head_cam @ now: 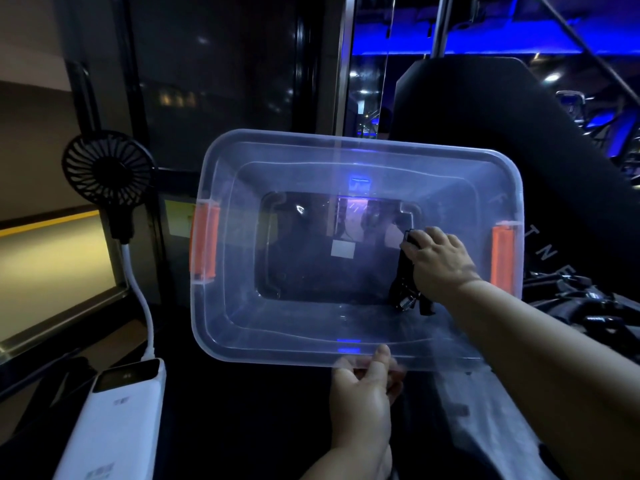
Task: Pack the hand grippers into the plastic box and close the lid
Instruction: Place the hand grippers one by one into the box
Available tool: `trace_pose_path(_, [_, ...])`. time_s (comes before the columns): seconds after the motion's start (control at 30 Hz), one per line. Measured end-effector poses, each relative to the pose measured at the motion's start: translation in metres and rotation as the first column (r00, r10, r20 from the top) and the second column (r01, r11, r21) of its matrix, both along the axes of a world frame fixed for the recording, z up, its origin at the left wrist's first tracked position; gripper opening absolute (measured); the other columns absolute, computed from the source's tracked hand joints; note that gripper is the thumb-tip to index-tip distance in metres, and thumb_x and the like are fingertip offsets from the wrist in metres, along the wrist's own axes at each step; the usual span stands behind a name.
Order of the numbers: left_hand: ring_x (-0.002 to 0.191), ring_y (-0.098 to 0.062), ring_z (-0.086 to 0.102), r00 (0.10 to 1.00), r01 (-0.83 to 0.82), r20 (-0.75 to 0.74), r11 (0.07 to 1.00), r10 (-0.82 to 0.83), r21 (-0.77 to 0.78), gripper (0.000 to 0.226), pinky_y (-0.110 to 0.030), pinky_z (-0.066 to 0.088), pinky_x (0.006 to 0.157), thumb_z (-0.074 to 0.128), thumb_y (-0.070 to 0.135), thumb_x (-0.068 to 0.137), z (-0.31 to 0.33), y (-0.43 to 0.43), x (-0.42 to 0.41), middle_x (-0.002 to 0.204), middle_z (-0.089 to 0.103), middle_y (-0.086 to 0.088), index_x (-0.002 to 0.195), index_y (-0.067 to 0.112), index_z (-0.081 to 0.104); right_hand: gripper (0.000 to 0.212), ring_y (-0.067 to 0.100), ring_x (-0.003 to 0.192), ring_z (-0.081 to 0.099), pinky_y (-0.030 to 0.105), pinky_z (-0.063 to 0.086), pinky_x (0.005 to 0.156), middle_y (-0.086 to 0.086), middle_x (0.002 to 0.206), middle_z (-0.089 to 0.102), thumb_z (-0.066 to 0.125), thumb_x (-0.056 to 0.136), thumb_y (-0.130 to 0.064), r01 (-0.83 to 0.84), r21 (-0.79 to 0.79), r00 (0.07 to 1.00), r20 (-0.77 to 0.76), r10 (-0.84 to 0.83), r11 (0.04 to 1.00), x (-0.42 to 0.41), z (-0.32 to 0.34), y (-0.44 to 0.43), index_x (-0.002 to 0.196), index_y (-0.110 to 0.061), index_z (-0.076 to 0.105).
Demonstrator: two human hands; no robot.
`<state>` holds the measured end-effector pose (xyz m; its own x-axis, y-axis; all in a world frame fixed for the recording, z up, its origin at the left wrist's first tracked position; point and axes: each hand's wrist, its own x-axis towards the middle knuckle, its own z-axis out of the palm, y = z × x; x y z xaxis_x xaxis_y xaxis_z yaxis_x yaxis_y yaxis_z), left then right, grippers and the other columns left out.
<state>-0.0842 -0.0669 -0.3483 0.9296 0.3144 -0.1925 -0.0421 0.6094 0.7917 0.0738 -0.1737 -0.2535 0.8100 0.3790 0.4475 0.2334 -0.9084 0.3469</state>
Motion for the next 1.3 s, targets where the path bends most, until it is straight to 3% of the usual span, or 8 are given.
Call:
trace_pose_path(0.1, [0.059,-0.015,0.065,1.000,-0.002,0.003,1.000,0.002,-0.004,0.016,-0.029,0.053,0.064,0.061,0.013,0.091,0.002,0.000,-0.001,0.064,0.068,-0.008,0.093,0.002,0.050,0.055,0.026,0.136,0.027,0.037,0.027,0.107,-0.002,0.148,0.034,0.047,0.090,-0.047,0.020,-0.059,1.000,-0.019,-0.021,0.998,0.003,-0.003,-0.002,0.140,-0.023,0.043])
trace_pose_path(0.17, [0.059,-0.015,0.065,1.000,-0.006,0.003,1.000,0.006,-0.011,0.016,-0.028,0.053,0.063,0.061,0.013,0.091,0.002,0.000,0.000,0.062,0.067,-0.007,0.093,0.002,0.049,0.076,0.025,0.140,0.020,0.038,0.023,0.110,-0.004,0.151,0.026,0.048,0.080,-0.069,0.061,-0.081,0.996,-0.061,-0.066,0.995,0.003,-0.002,-0.001,0.142,-0.026,0.037])
trace_pose_path(0.23, [0.060,-0.016,0.064,1.000,-0.012,0.004,1.000,0.012,-0.016,0.016,-0.028,0.052,0.063,0.061,0.013,0.090,0.002,-0.001,0.000,0.060,0.067,-0.006,0.092,0.003,0.049,0.091,0.027,0.141,0.016,0.038,0.021,0.112,-0.004,0.154,0.020,0.054,0.070,-0.076,0.082,-0.121,0.992,-0.081,-0.092,0.989,0.003,-0.002,-0.001,0.143,-0.026,0.034])
trace_pose_path(0.43, [0.060,-0.015,0.066,1.000,-0.020,0.010,1.000,0.020,-0.014,0.016,-0.028,0.052,0.062,0.062,0.013,0.090,0.001,-0.001,0.001,0.061,0.068,-0.006,0.092,0.003,0.049,0.091,0.028,0.129,0.026,0.035,0.032,0.105,-0.003,0.150,0.021,0.065,0.061,-0.070,0.063,-0.061,0.995,-0.072,-0.067,0.996,0.001,-0.005,0.001,0.137,-0.027,0.040])
trace_pose_path(0.7, [0.056,-0.013,0.066,0.999,-0.038,0.011,0.999,0.038,-0.037,0.017,-0.028,0.053,0.062,0.062,0.013,0.090,0.001,-0.001,0.001,0.064,0.068,-0.009,0.093,0.002,0.050,0.084,0.028,0.124,0.031,0.033,0.033,0.102,0.001,0.140,0.032,0.068,0.061,-0.064,0.061,-0.042,0.996,-0.055,-0.064,0.997,0.003,-0.003,0.003,0.132,-0.025,0.047])
trace_pose_path(0.9, [0.058,-0.013,0.066,0.999,-0.034,0.016,0.999,0.034,-0.019,0.017,-0.027,0.052,0.061,0.062,0.014,0.090,0.002,-0.001,0.001,0.065,0.068,-0.009,0.093,0.003,0.050,0.094,0.031,0.138,0.019,0.040,0.019,0.115,0.003,0.150,0.024,0.064,0.063,-0.069,0.094,-0.126,0.994,-0.035,-0.099,0.988,0.006,-0.004,0.002,0.141,-0.024,0.039])
trace_pose_path(1.17, [0.062,-0.015,0.066,1.000,-0.015,0.020,1.000,0.015,0.010,0.017,-0.029,0.053,0.067,0.061,0.015,0.090,0.002,0.000,-0.001,0.071,0.068,-0.011,0.092,0.002,0.051,0.078,0.031,0.145,0.005,0.049,0.009,0.114,0.004,0.157,0.013,0.059,0.076,-0.055,0.131,-0.129,0.989,-0.050,-0.138,0.983,0.001,-0.006,0.008,0.144,-0.025,0.036])
trace_pose_path(1.3, [0.062,-0.016,0.066,1.000,-0.018,0.022,1.000,0.018,0.016,0.016,-0.030,0.053,0.066,0.061,0.015,0.090,0.001,0.000,0.000,0.073,0.069,-0.012,0.091,0.003,0.051,0.081,0.030,0.146,-0.001,0.053,0.002,0.115,0.005,0.160,0.006,0.057,0.077,-0.061,0.119,-0.089,0.989,-0.074,-0.126,0.989,-0.004,-0.006,0.009,0.146,-0.028,0.031])
